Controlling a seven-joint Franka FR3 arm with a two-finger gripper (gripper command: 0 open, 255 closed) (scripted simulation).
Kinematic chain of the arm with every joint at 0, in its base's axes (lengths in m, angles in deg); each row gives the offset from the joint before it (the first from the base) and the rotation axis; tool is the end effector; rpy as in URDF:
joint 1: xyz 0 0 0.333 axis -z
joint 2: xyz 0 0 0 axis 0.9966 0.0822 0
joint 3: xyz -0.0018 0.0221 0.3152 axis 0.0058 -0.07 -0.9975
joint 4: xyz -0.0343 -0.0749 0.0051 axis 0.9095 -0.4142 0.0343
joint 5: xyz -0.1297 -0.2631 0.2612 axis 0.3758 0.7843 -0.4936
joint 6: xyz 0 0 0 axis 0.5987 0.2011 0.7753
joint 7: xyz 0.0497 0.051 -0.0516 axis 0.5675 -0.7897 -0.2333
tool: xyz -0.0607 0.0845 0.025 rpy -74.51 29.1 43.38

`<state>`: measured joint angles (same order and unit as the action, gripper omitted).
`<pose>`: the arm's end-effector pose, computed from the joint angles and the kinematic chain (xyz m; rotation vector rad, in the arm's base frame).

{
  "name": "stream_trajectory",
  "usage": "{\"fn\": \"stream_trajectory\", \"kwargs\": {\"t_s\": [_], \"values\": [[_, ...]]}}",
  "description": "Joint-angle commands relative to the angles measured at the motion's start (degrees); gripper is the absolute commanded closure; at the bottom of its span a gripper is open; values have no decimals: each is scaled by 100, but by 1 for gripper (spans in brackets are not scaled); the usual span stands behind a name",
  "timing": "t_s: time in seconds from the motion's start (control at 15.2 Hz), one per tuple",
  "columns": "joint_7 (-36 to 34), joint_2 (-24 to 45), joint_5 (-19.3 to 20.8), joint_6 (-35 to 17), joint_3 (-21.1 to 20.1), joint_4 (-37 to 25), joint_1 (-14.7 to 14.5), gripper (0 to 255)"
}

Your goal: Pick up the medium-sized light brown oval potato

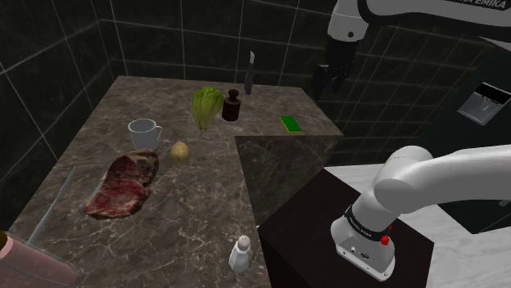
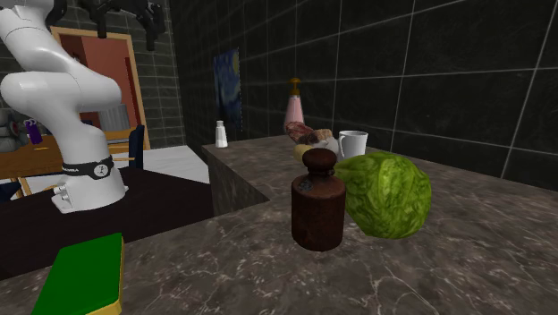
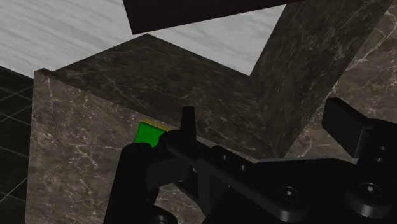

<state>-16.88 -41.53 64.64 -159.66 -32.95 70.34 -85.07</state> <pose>0.2980 0.0169 0.5941 3.0184 -0.2005 -0.0393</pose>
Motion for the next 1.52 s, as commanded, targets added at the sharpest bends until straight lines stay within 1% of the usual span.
{"fn": "stream_trajectory", "kwargs": {"t_s": [0.0, 0.4, 0.79, 1.12, 1.45], "values": [[0, 0, 0, 0, 0, 0, 0, 0], [-754, 650, -394, -864, -540, 193, -106, 0], [-1489, 1559, -626, -1728, -1074, 104, -167, 0], [-2125, 2476, -634, -2387, -1502, -190, -172, 0], [-2819, 3510, -416, -2937, -1879, -679, -167, 0]]}}
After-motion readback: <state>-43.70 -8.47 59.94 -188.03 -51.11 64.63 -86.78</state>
